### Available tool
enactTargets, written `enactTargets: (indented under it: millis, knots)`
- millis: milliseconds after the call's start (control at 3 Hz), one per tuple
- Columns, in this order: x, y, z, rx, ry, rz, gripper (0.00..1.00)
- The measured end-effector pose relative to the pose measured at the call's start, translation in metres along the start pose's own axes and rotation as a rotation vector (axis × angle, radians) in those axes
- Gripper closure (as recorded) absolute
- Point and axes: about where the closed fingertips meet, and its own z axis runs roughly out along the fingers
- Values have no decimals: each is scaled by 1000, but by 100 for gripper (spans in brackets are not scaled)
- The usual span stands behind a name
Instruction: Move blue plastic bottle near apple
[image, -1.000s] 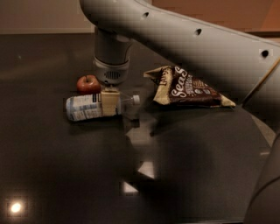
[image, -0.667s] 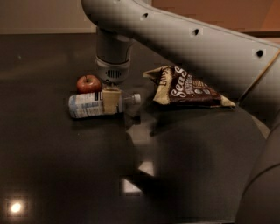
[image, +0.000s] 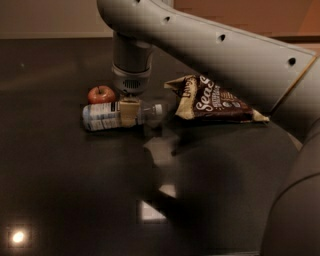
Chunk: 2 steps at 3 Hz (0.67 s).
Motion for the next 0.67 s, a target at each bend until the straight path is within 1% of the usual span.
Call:
enactTargets:
  millis: [333,667]
  knots:
    - [-1,0,1,1,-1,-1,0]
    - [-1,0,1,1,-1,-1,0]
